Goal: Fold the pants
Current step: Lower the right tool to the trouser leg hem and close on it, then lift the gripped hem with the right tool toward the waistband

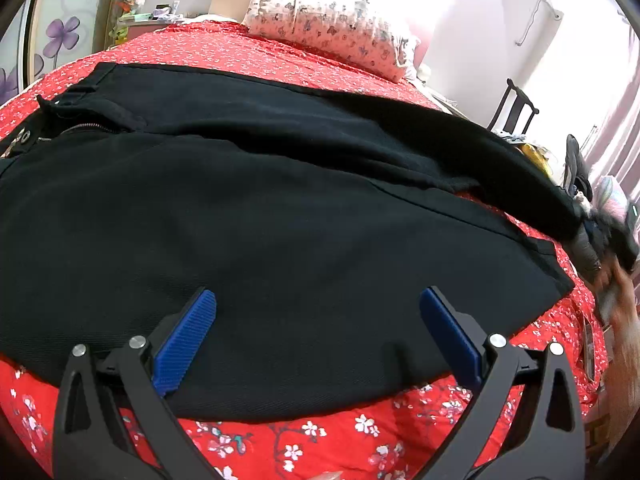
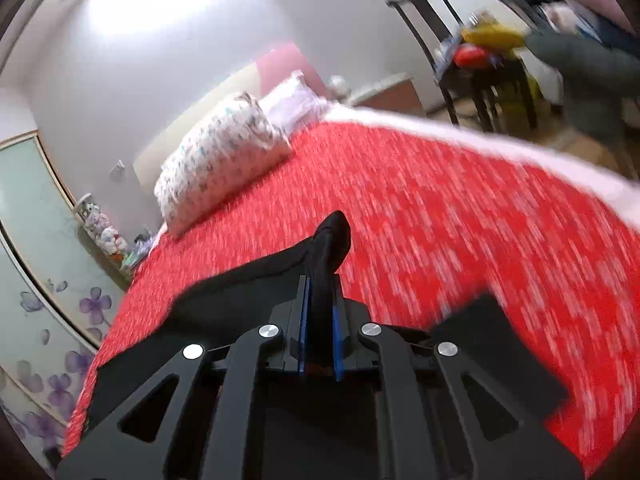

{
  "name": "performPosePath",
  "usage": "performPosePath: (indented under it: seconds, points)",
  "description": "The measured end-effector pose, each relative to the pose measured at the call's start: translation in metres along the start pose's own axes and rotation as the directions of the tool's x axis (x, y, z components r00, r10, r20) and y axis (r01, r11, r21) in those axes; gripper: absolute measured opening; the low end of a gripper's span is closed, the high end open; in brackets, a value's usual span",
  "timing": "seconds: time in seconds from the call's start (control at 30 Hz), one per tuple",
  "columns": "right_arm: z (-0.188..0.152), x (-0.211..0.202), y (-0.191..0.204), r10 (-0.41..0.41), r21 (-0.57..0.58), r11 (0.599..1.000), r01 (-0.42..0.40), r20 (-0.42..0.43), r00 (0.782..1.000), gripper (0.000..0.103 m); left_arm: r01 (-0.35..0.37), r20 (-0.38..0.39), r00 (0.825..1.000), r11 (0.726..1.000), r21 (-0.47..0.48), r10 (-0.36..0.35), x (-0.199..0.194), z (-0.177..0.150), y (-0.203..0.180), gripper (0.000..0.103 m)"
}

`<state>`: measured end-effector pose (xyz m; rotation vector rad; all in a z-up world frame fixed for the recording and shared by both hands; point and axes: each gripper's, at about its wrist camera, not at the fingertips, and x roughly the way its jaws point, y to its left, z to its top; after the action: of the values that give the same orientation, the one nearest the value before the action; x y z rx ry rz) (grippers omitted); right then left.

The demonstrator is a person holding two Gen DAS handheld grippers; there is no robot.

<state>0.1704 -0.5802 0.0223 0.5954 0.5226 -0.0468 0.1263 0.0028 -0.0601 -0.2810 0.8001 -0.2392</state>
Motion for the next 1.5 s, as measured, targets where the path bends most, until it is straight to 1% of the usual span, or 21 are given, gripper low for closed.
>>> performPosePath:
  seconds: [0.07, 0.13, 0.2, 0.27, 0.33, 0.37, 0.4, 0.43, 0.5, 0.57, 0.63, 0.67, 0.77, 0.93, 1.07, 1.17, 1.23, 1.3, 1.4, 1.47, 1.5]
  points:
    - [-0.032, -0.016, -0.007, -0.071, 0.009, 0.997, 0.072, -0.078, 0.994, 0.01, -0.001, -0.001, 1.0, 1.0, 0.001, 0.001, 0.0, 0.0, 0.0, 0.101]
    - [-0.057, -0.02, -0.008, -0.161, -0.036, 0.987, 0.157, -0.149, 0.976, 0.01, -0.003, -0.003, 1.0, 1.0, 0.002, 0.003, 0.0, 0.001, -0.001, 0.101]
    - [-0.076, -0.02, -0.004, -0.238, -0.085, 0.971, 0.225, -0.225, 0.945, 0.012, -0.006, -0.005, 1.0, 1.0, 0.005, 0.006, 0.0, 0.001, -0.002, 0.101]
    - [-0.081, -0.028, 0.002, -0.283, -0.077, 0.959, 0.273, -0.265, 0.922, 0.023, -0.008, -0.007, 1.0, 1.0, 0.006, 0.008, 0.0, 0.001, -0.003, 0.101]
    - [-0.078, -0.044, 0.002, -0.26, 0.003, 0.963, 0.271, -0.271, 0.927, 0.032, -0.01, -0.008, 1.0, 1.0, 0.007, 0.01, 0.0, 0.002, -0.004, 0.101]
    - [-0.072, -0.054, 0.002, -0.218, 0.091, 0.964, 0.249, -0.264, 0.94, 0.038, -0.01, -0.008, 1.0, 1.0, 0.008, 0.01, 0.0, 0.002, -0.005, 0.101]
    - [-0.068, -0.062, 0.001, -0.171, 0.179, 0.958, 0.222, -0.262, 0.95, 0.055, -0.009, -0.009, 1.0, 1.0, 0.008, 0.009, 0.0, 0.002, -0.005, 0.101]
    - [-0.069, -0.067, 0.0, -0.126, 0.252, 0.948, 0.193, -0.259, 0.957, 0.059, -0.01, -0.008, 1.0, 1.0, 0.008, 0.01, 0.001, 0.003, -0.007, 0.101]
    - [-0.071, -0.072, -0.001, 0.011, 0.435, 0.895, 0.101, -0.249, 0.969, 0.06, -0.008, -0.009, 1.0, 1.0, 0.009, 0.008, 0.002, 0.003, -0.007, 0.101]
    - [-0.074, -0.068, 0.001, 0.086, 0.556, 0.828, 0.075, -0.257, 0.963, 0.06, -0.009, -0.009, 1.0, 1.0, 0.01, 0.009, 0.002, 0.003, -0.007, 0.101]
    - [-0.085, -0.062, 0.002, 0.074, 0.614, 0.774, 0.151, -0.325, 0.943, 0.06, -0.008, -0.01, 1.0, 1.0, 0.012, 0.008, 0.003, 0.002, -0.008, 0.101]
    - [-0.095, -0.061, 0.0, 0.048, 0.649, 0.73, 0.214, -0.361, 0.931, 0.06, -0.009, -0.012, 1.0, 1.0, 0.013, 0.009, 0.003, 0.003, -0.008, 0.101]
    - [-0.121, -0.075, -0.003, 0.021, 0.732, 0.63, 0.26, -0.352, 0.936, 0.06, -0.009, -0.013, 1.0, 1.0, 0.015, 0.009, 0.003, 0.002, -0.01, 0.101]
    - [-0.144, -0.086, 0.001, 0.031, 0.772, 0.579, 0.26, -0.34, 0.94, 0.06, -0.013, -0.016, 1.0, 1.0, 0.021, 0.014, 0.004, 0.001, -0.01, 0.101]
    - [-0.151, -0.076, 0.009, 0.11, 0.805, 0.569, 0.167, -0.275, 0.955, 0.06, 0.0, -0.02, 1.0, 1.0, 0.029, 0.001, 0.005, 0.001, -0.012, 0.101]
    - [-0.144, -0.065, 0.007, 0.045, 0.778, 0.601, 0.183, -0.262, 0.964, 0.05, 0.011, -0.021, 1.0, 0.999, 0.033, -0.01, 0.005, 0.002, -0.012, 0.101]
    - [-0.141, -0.055, 0.003, 0.001, 0.758, 0.621, 0.2, -0.256, 0.967, 0.017, 0.025, -0.018, 1.0, 0.999, 0.032, -0.025, 0.004, 0.002, -0.012, 0.101]
    - [-0.137, -0.047, 0.0, -0.027, 0.732, 0.647, 0.214, -0.259, 0.966, 0.005, 0.042, -0.014, 0.999, 0.999, 0.032, -0.042, 0.003, 0.002, -0.012, 0.101]
    - [-0.109, -0.045, 0.018, -0.088, 0.6, 0.773, 0.206, -0.22, 0.971, 0.005, 0.064, -0.004, 0.998, 0.998, 0.025, -0.064, 0.002, 0.001, -0.011, 0.101]
    - [-0.075, -0.047, 0.039, -0.111, 0.473, 0.865, 0.165, -0.14, 0.984, 0.005, 0.082, 0.01, 0.997, 0.997, 0.014, -0.082, -0.001, 0.001, -0.01, 0.101]
    - [-0.059, -0.046, 0.048, -0.114, 0.422, 0.894, 0.149, -0.107, 0.988, 0.004, 0.095, 0.018, 0.995, 0.995, 0.005, -0.095, -0.003, 0.001, -0.009, 0.101]
